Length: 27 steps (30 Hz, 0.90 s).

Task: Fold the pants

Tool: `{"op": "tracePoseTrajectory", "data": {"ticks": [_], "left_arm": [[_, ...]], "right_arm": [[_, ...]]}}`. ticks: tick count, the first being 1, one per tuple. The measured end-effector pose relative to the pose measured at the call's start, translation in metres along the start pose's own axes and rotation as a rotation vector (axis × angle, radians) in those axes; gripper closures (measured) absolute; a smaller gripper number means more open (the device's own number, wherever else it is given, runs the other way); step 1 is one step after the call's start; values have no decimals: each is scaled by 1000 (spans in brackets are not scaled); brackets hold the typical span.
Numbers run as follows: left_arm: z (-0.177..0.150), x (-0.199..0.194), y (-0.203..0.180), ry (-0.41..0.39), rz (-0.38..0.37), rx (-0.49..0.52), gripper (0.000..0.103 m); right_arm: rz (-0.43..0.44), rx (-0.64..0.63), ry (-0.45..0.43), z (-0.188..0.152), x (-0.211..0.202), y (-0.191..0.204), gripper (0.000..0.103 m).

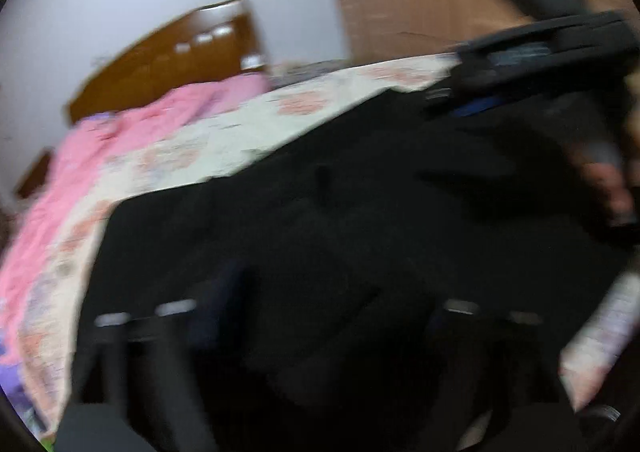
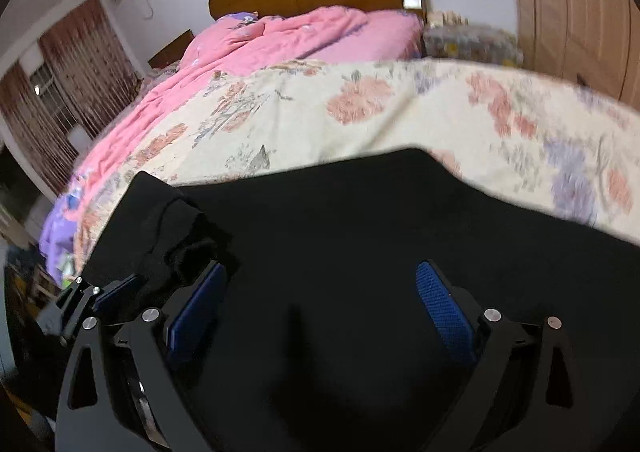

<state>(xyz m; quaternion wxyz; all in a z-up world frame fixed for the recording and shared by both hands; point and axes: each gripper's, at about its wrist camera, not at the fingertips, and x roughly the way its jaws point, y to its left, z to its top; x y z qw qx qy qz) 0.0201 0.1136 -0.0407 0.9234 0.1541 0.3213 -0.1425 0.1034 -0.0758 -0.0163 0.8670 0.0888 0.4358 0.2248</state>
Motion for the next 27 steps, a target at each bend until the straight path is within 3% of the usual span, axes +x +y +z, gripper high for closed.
{"op": "tracePoseTrajectory", "data": {"ticks": [2,4,8,11,13,18,20,21,22,27], "left_arm": [[-5,-21,0,-55,-36,19,8],[-10,-40,8,-89,-17,6,6],[-30,-64,62,-62,141,-136,2],[-51,-67,99,0,270,-211,2],[-64,-70,114,30,294,-241,2],[-87,-71,120,52,264,-261,2],[-97,-72,119,53,254,-266,2],[-105,-77,119,54,248,-274,2],[-110,-77,120,57,244,-286,2],[-114,-71,129,65,247,-326,2]], "right_arm": [[66,22,19,-9,1,2,10],[134,16,47,-10,4,16,10],[261,-31,162,-26,21,54,10],[288,-82,227,-39,33,84,9],[288,-116,233,-42,37,103,11],[299,-107,235,-33,58,129,35],[316,-51,214,-32,63,125,53],[318,-46,199,-32,61,124,57],[302,-54,169,-31,57,125,71],[271,-114,47,-20,28,141,80]]}}
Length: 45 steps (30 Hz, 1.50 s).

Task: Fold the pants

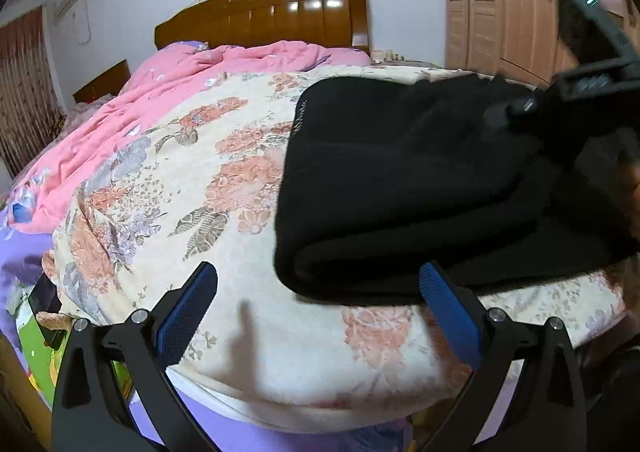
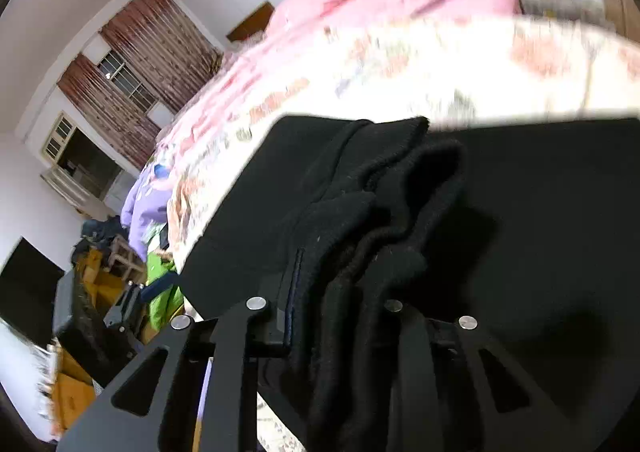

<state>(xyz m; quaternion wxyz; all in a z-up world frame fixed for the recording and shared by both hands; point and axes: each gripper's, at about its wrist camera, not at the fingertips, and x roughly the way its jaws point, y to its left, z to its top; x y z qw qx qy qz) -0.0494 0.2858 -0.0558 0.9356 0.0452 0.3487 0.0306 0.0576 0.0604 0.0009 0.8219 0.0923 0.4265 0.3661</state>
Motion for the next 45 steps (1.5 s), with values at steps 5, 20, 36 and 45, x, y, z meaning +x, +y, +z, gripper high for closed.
{"op": "tracePoseTrajectory", "data": {"ticks": [5,20,36,45], "left_arm": [[21,21,12,23,105,-31,2],[36,26,-5,41,183,45,1],[40,28,-35,77,217,128,1],[38,31,-27,101,189,65,1]], "right_arm": [[-29,-74,-91,10,-27,20,82],[-63,87,-40,-46,-30,-56,82],[-197,44,-70,-62,-63,-69,82],[-154,64,-74,-65,-63,-80,82]]}}
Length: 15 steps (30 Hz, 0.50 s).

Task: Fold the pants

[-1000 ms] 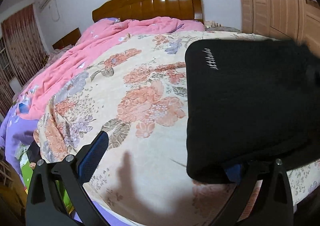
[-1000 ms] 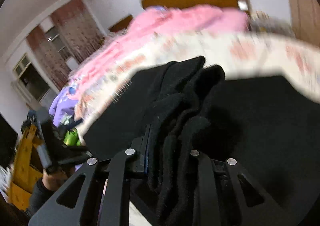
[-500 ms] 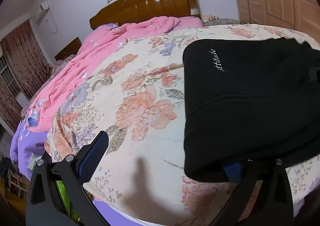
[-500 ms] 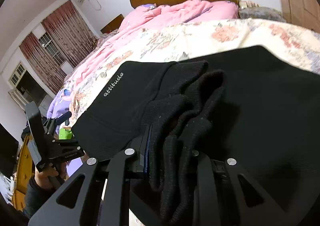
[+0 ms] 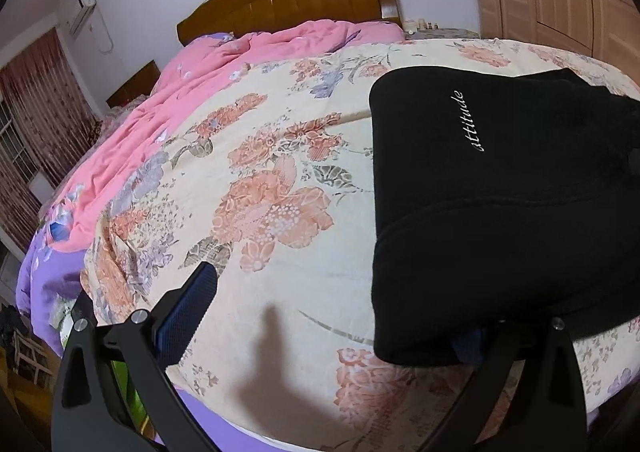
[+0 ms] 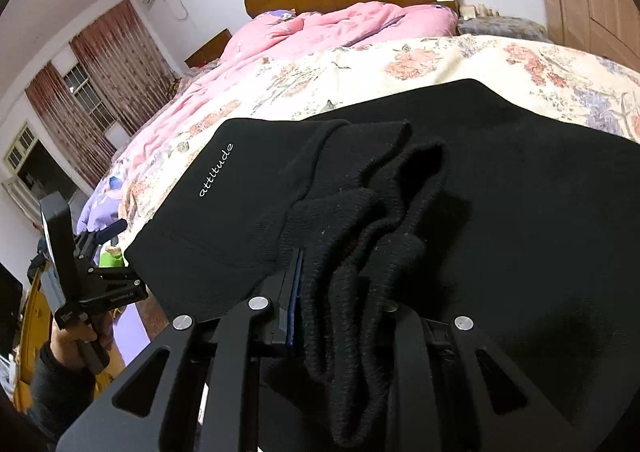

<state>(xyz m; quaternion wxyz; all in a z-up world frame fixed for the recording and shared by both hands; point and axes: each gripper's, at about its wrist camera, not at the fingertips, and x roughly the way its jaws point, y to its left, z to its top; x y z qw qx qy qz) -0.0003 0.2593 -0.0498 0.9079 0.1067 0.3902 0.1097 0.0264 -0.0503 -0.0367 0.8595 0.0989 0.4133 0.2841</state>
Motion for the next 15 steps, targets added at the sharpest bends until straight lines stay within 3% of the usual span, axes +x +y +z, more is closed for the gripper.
{"op": "tracePoseTrajectory", "data": {"ticks": [10,12,14,15], "left_arm": [[-2,-4,3,31,-15,-17,1],[-5,-12,4,44,-4,34,1],[-8,-27,6,44,3,80,1],[-9,-35,7,44,8,92,1]], "right_arm": [[-11,-9,10,1,-1,1,81],[-11,-18,40,4,-4,0,67],[-37,-21,32,7,-18,-6,45],[-61,-34,6,9,-27,-7,43]]}}
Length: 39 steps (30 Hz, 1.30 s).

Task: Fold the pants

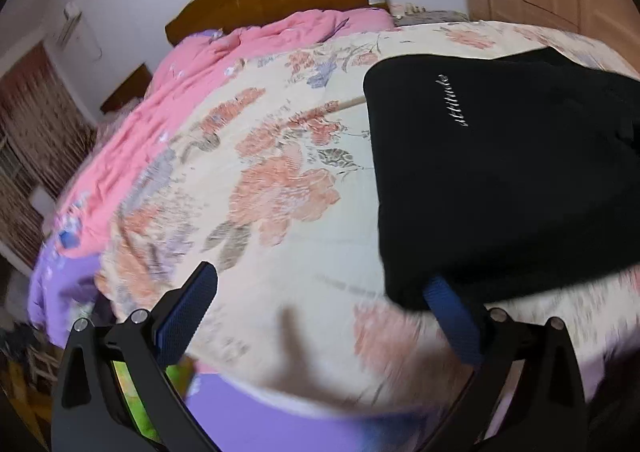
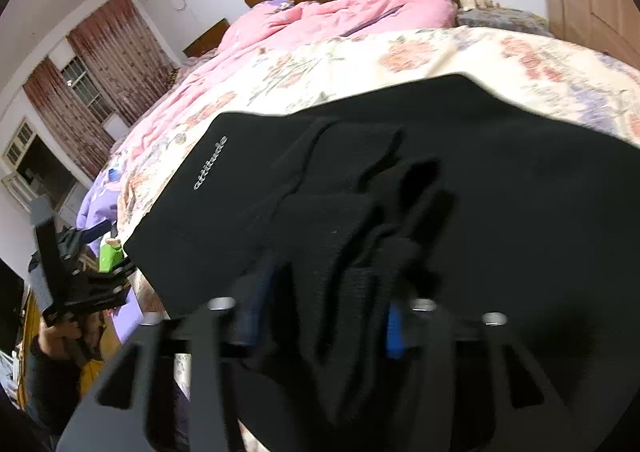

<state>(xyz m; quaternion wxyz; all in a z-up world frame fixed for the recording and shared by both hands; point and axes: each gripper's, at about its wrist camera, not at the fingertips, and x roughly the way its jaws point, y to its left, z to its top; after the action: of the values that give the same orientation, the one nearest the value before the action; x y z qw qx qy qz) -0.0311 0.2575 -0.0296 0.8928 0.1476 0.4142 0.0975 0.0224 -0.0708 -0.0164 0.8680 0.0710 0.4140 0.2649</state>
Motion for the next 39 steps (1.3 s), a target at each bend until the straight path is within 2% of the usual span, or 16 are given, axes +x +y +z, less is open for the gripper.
{"op": "tracePoseTrajectory", "data": {"ticks": [2,4,6,8,11,15,17,18,20,22,25,30,34,36,39], "left_arm": [[0,-22,5,-18,26,16,1],[9,-45,12,-72,12,-15,1],[29,-63,16,-148,-30,-69,1],[52,-65,6,-205,-82,-81,1],[83,-34,-29,-179,-186,-60,1],[88,13,-74,-101,-180,19,1],[80,34,-84,-45,-159,47,1],[75,42,-86,-22,-154,51,1],[70,48,-76,-22,-209,-13,1],[68,51,-71,-18,-208,-22,1],[65,53,-68,-23,-221,-29,1],[63,53,-66,-27,-229,-38,1],[70,47,-68,8,-188,-41,1],[78,28,-72,-36,-166,-29,2],[99,15,-81,-77,-231,-16,2]], "right_arm": [[-92,-56,-50,3,-19,1,43],[-155,-121,-81,6,-30,8,43],[-166,-191,-94,7,-32,23,43],[-143,-254,-91,6,-24,40,43],[-117,-334,-55,1,-4,65,43],[-169,-386,21,-11,21,68,43],[-174,-387,22,-16,23,60,35],[-169,-374,22,-16,23,55,32],[-144,-344,26,-16,26,47,26],[-157,-335,33,-16,29,46,18],[-122,-300,38,-16,30,39,17],[-127,-306,35,-18,28,42,17],[-139,-285,42,-12,19,46,17],[-158,-316,2,-11,7,48,17],[-157,-315,0,-12,-2,43,17]]}}
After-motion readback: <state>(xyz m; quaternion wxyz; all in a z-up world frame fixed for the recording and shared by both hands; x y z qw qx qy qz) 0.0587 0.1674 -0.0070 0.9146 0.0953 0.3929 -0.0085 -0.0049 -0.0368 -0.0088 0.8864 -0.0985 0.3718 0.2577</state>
